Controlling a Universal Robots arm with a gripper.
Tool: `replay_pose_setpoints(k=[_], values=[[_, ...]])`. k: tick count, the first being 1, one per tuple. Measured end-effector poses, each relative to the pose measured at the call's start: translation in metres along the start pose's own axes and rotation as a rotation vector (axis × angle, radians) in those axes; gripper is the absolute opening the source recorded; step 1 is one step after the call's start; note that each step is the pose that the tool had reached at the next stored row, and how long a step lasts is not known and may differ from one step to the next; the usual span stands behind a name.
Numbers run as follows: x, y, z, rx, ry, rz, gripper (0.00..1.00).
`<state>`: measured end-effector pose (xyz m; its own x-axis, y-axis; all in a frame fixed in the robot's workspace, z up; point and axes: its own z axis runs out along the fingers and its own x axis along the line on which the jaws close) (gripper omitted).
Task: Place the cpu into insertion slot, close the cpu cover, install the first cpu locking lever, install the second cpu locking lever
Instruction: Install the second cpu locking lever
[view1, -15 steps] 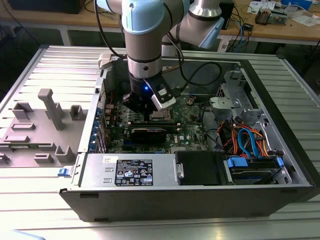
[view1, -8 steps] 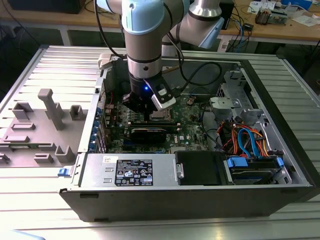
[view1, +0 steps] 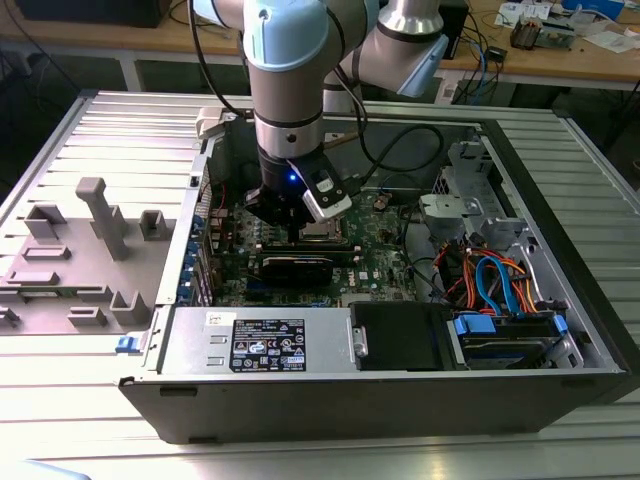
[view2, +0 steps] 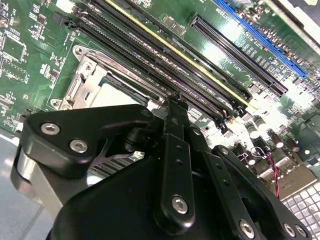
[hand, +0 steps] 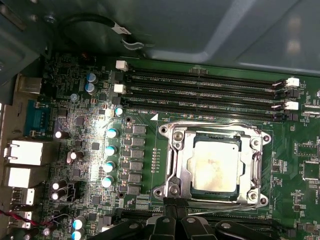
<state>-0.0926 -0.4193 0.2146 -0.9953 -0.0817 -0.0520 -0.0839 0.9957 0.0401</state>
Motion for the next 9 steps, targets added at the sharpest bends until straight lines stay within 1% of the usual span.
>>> replay_pose_setpoints(k=[3,7,9], values=[[0.0001,-0.0001,-0.0005,-0.0001,-0.0002,0.000,0.11],[-0.0001,-0.0001,-0.0050,0.0001,0.0000,0.000,0.11],[0.0001,-0.0031,-0.0053,-0.0001,-0.0001,0.000,0.11]])
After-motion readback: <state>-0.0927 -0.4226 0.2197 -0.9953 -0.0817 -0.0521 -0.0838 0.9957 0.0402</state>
